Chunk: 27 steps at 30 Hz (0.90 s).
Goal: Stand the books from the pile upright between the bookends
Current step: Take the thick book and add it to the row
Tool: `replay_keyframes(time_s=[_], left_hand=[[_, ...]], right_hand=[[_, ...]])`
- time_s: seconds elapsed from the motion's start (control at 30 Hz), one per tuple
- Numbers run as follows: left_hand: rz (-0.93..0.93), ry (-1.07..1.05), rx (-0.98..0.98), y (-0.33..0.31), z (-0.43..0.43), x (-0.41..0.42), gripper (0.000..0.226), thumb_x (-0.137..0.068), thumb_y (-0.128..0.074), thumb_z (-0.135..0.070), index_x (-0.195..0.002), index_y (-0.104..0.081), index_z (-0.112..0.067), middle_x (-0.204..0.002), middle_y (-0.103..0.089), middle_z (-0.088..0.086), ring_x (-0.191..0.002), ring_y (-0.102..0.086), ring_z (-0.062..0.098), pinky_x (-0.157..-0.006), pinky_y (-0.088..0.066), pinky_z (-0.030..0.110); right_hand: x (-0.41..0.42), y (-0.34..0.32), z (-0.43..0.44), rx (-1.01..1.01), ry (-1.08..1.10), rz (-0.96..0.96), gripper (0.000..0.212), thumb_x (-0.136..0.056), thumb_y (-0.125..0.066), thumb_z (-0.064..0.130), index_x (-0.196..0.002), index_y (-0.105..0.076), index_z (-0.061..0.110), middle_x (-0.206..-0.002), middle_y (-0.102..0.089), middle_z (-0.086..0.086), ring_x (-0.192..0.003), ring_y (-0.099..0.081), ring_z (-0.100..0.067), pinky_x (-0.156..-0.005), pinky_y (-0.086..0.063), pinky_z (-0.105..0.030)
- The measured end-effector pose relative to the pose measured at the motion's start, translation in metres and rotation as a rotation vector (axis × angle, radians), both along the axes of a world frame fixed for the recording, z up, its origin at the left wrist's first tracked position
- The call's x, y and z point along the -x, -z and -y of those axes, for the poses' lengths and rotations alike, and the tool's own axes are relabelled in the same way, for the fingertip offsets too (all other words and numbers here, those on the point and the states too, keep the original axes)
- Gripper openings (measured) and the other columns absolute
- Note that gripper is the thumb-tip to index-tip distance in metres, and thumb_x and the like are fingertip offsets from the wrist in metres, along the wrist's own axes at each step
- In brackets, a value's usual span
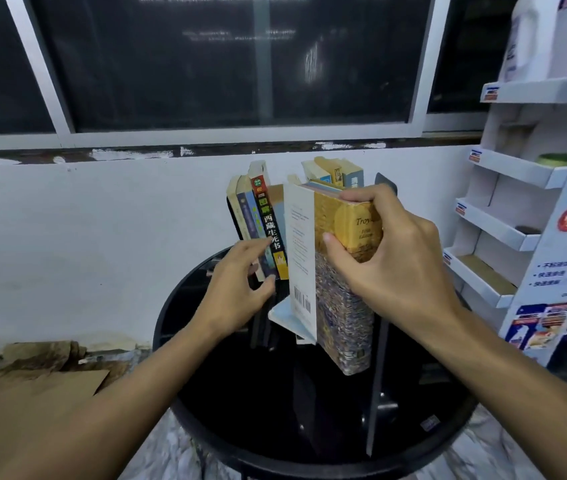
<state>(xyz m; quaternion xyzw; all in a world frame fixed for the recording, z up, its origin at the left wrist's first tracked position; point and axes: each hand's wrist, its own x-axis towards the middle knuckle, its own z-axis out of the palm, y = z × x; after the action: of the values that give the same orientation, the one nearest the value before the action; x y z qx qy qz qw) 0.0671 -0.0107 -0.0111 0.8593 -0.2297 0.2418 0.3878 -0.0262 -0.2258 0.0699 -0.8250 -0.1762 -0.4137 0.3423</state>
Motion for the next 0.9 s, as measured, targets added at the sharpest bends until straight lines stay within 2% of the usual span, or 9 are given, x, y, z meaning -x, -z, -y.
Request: replay_keyframes(time_s=[0.07, 0.17, 0.3, 0.33, 0.4, 0.6, 0.7, 0.8, 0.9], left_hand=[[0.010, 0.007, -0.066, -0.013, 0.015, -0.010, 0.063, -0.091, -0.072, -0.013, -0.149, -0.050, -0.017, -0.145, -0.053, -0.001, -0.131, -0.051, 0.009, -0.112, -0.047, 0.031], [0.040, 0.020, -0.168, -0.032, 0.038, -0.023, 0.067, -0.091, -0.073, -0.013, -0.152, -0.045, -0.014, -0.150, -0.051, 0.002, -0.137, -0.046, 0.014, -0.117, -0.039, 0.032], [0.089, 0.042, -0.242, -0.054, 0.064, -0.039, 0.071, -0.091, -0.074, -0.016, -0.154, -0.041, -0.013, -0.156, -0.046, 0.004, -0.144, -0.040, 0.017, -0.118, -0.027, 0.025], [0.095, 0.046, -0.258, -0.060, 0.071, -0.043, 0.072, -0.091, -0.074, -0.017, -0.154, -0.040, -0.013, -0.157, -0.045, 0.004, -0.145, -0.039, 0.018, -0.115, -0.024, 0.022], [0.110, 0.050, -0.300, -0.071, 0.083, -0.052, 0.074, -0.092, -0.074, -0.019, -0.155, -0.037, -0.012, -0.158, -0.043, 0.005, -0.146, -0.037, 0.018, -0.113, -0.021, 0.019], [0.104, 0.013, -0.424, -0.095, 0.112, -0.083, 0.085, -0.092, -0.074, -0.021, -0.160, -0.024, -0.012, -0.166, -0.029, 0.006, -0.153, -0.026, 0.021, -0.122, -0.020, 0.031], [0.110, -0.009, -0.466, -0.106, 0.122, -0.100, 0.087, -0.091, -0.075, -0.022, -0.161, -0.023, -0.014, -0.167, -0.027, 0.005, -0.154, -0.025, 0.022, -0.124, -0.026, 0.039], [0.101, -0.008, -0.503, -0.113, 0.132, -0.113, 0.082, -0.090, -0.075, -0.024, -0.158, -0.029, -0.017, -0.164, -0.033, 0.005, -0.152, -0.030, 0.025, -0.120, -0.035, 0.047], [0.129, 0.006, -0.518, -0.117, 0.142, -0.121, 0.051, -0.089, -0.076, -0.023, -0.132, -0.048, -0.020, -0.138, -0.055, 0.004, -0.128, -0.053, 0.027, -0.096, -0.056, 0.048]], right_hand=[[-0.001, -0.001, 0.012, 0.011, 0.031, -0.005, 0.039, -0.086, -0.077, 0.030, -0.119, -0.057, 0.024, -0.098, -0.068, 0.009, -0.079, -0.062, -0.007, -0.065, -0.051, -0.022], [-0.002, -0.001, 0.030, 0.030, 0.072, -0.016, 0.040, -0.086, -0.077, 0.030, -0.119, -0.057, 0.023, -0.099, -0.067, 0.010, -0.079, -0.058, -0.003, -0.064, -0.042, -0.005], [-0.004, -0.002, 0.048, 0.032, 0.090, -0.017, 0.039, -0.086, -0.077, 0.028, -0.118, -0.056, 0.024, -0.092, -0.058, 0.025, -0.079, -0.055, 0.014, -0.062, -0.037, -0.001], [-0.005, -0.002, 0.053, 0.037, 0.099, -0.013, 0.038, -0.086, -0.077, 0.027, -0.118, -0.056, 0.024, -0.091, -0.055, 0.030, -0.080, -0.054, 0.017, -0.063, -0.037, -0.001], [-0.008, -0.002, 0.061, 0.046, 0.126, -0.016, 0.038, -0.086, -0.077, 0.028, -0.118, -0.056, 0.025, -0.091, -0.055, 0.027, -0.078, -0.055, 0.005, -0.063, -0.039, -0.004], [-0.017, 0.001, 0.079, 0.062, 0.172, -0.052, 0.038, -0.087, -0.075, 0.033, -0.118, -0.054, 0.028, -0.097, -0.059, 0.020, -0.082, -0.055, -0.003, -0.063, -0.051, -0.025], [-0.023, 0.002, 0.086, 0.065, 0.194, -0.061, 0.038, -0.087, -0.075, 0.033, -0.119, -0.054, 0.029, -0.097, -0.058, 0.020, -0.080, -0.055, -0.004, -0.063, -0.053, -0.031], [-0.030, 0.003, 0.091, 0.064, 0.207, -0.067, 0.038, -0.087, -0.075, 0.032, -0.119, -0.054, 0.030, -0.095, -0.057, 0.021, -0.080, -0.054, -0.005, -0.062, -0.048, -0.026], [-0.037, 0.003, 0.095, 0.075, 0.220, -0.070, 0.037, -0.087, -0.075, 0.031, -0.118, -0.054, 0.030, -0.091, -0.054, 0.024, -0.080, -0.051, -0.004, -0.058, -0.041, -0.015]])
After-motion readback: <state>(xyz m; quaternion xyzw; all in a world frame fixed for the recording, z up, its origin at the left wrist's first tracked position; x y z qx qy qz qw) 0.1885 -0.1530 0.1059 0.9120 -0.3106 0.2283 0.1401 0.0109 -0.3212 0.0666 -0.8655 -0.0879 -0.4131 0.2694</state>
